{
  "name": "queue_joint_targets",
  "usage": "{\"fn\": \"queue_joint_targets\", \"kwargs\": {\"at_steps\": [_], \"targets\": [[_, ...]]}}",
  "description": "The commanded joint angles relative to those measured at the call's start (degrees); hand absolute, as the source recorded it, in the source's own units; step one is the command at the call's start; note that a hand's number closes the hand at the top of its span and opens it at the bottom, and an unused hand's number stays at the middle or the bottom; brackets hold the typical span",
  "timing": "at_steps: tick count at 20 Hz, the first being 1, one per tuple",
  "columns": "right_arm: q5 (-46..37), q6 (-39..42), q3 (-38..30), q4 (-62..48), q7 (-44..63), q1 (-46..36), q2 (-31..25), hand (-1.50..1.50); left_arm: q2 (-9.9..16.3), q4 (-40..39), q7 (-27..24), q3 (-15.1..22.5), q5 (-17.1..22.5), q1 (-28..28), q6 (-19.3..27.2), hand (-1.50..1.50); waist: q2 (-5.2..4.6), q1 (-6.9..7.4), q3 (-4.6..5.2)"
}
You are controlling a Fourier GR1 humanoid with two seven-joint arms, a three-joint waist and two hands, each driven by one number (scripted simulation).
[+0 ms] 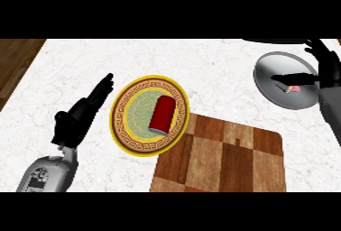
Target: Pick the cupcake from the cutting board and place it in the pan
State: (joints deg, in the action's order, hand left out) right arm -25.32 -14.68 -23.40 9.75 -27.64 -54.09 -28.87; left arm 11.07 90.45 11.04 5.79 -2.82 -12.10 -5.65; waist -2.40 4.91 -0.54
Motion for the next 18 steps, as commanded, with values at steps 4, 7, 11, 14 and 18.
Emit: {"fn": "queue_joint_targets", "kwargs": {"at_steps": [4,7,11,14,18], "targets": [[8.89,12.39,-8.47,-0.84,-6.79,2.37,-3.98,-1.50,-0.12,0.97,-0.54,0.34,-0.15,1.55,-0.14,0.00,-0.03,-0.07,-0.04],[9.61,20.92,-8.91,-2.06,-7.91,4.04,-7.03,-1.50,-0.38,-0.31,0.82,-0.75,0.54,-0.38,0.12,0.00,0.09,-0.96,0.01],[9.88,27.25,-9.00,-1.55,-12.11,6.07,-9.26,-1.50,-0.23,-0.09,0.25,-0.26,-0.27,0.35,0.04,0.00,0.41,-1.11,0.06],[11.54,28.28,-10.71,-0.49,-20.60,11.12,-8.99,-1.50,-0.07,0.56,0.58,-0.96,-0.19,0.89,0.49,0.00,0.49,-1.43,-0.02],[11.42,30.84,-10.52,-0.83,-23.79,13.82,-9.54,-1.50,1.35,0.48,0.95,-2.23,0.35,0.96,-0.64,0.00,0.98,-1.96,0.13]]}}
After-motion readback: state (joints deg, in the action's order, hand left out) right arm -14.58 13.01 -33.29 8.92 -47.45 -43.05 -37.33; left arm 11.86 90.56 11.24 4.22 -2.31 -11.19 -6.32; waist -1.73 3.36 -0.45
